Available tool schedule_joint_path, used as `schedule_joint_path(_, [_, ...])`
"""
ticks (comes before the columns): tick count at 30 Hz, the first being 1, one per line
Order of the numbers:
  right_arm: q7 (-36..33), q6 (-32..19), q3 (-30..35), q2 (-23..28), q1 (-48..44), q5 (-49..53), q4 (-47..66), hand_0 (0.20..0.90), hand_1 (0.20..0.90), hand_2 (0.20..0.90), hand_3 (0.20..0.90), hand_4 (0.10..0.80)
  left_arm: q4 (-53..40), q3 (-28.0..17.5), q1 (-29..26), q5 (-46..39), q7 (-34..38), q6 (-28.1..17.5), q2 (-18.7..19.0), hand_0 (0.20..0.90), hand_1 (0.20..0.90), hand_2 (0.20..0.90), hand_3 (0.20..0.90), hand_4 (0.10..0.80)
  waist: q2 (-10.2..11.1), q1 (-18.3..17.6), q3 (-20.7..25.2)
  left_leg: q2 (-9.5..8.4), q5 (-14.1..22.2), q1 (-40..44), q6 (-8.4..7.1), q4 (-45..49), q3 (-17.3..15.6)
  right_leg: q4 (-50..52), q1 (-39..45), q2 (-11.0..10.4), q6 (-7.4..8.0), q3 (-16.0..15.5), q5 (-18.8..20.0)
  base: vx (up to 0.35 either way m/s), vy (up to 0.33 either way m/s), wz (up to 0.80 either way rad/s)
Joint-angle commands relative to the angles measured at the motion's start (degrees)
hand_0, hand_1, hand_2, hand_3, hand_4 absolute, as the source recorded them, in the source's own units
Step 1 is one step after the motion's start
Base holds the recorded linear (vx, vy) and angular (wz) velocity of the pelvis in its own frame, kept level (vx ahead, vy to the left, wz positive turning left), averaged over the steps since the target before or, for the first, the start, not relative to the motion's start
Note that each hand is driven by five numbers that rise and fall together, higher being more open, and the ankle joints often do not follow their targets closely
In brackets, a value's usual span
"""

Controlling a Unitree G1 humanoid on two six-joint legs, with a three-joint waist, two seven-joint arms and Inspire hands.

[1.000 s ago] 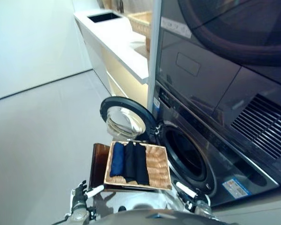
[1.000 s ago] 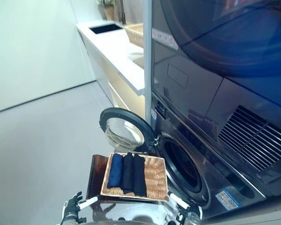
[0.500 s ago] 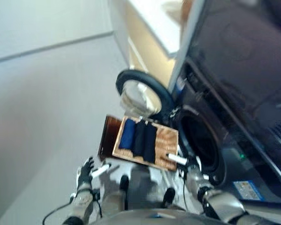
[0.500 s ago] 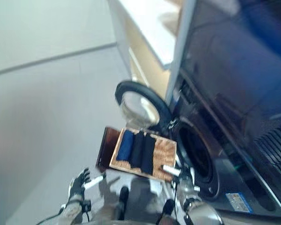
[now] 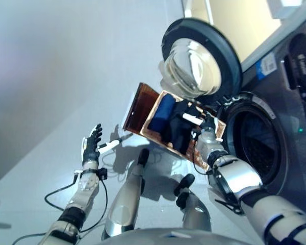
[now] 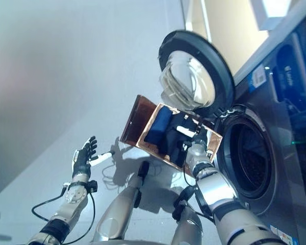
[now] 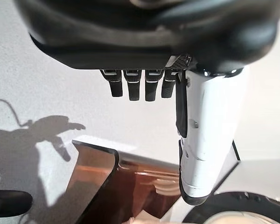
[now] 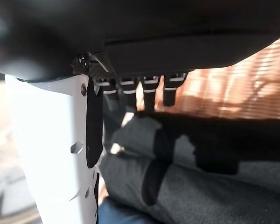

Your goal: Pick up the clothes and place them into the washing machine

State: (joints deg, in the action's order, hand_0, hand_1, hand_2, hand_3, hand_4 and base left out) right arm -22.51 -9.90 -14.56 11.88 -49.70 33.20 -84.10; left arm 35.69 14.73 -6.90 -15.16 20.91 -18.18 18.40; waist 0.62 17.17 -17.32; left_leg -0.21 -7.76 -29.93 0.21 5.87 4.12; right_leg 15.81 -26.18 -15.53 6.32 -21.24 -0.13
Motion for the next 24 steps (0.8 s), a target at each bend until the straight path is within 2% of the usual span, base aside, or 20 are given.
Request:
schedule_joint_path(1, [-4.17,-2.0,0.83,4.71,-2.99,0.24,0.3,0.9,0.9,0.9,0.9,0.8,-8.28,-0.05,-1.39,2.68,2.83,-5.14,2.65,0.9,0.9,0.9,0.9,0.8,-0.08,1.57,-0.52,-0.01,9.39,-3.39,-4.49,7.15,-0.8,-3.87,5.74,-2.39,1.91,1.17,-0.17,-0.005,0.035,0.05])
schedule_joint_path(9, [-13.52,1.8,0.95,6.15,-7.14,-8.77,-5.4,0.9,0.9,0.9,0.9,0.8,-11.29,3.73,-2.23,5.51,7.69,-5.49,2.38,0.9,0.9,0.9,0.9,0.8,-3.45,2.27,-1.68,-1.23,9.8,-6.37,-3.85,8.76,-1.57,-3.7,3.34,-3.48,2.06,1.66,0.89,-0.028,0.067,0.01])
schedule_joint_path(15, [-14.46,3.2,2.74,9.43,-6.87,-10.06,-6.2,0.9,0.9,0.9,0.9,0.8,-15.16,5.73,-1.42,7.39,7.92,-6.15,2.2,0.9,0.9,0.9,0.9,0.8,-5.73,3.85,-1.73,-2.29,9.72,-7.5,-3.73,9.14,-0.97,-4.08,3.3,-4.45,2.46,0.65,1.2,-0.006,0.011,0.01])
schedule_joint_path(24, [-15.96,5.08,5.26,14.27,-4.08,-12.16,-7.49,0.9,0.9,0.9,0.9,0.8,-18.25,7.2,-1.51,8.13,7.1,-6.27,1.77,0.9,0.9,0.9,0.9,0.8,-7.02,5.39,-1.35,-3.51,9.4,-9.91,-3.84,10.05,0.48,-2.28,2.3,-5.08,2.42,-1.21,0.22,0.0,-0.022,0.14])
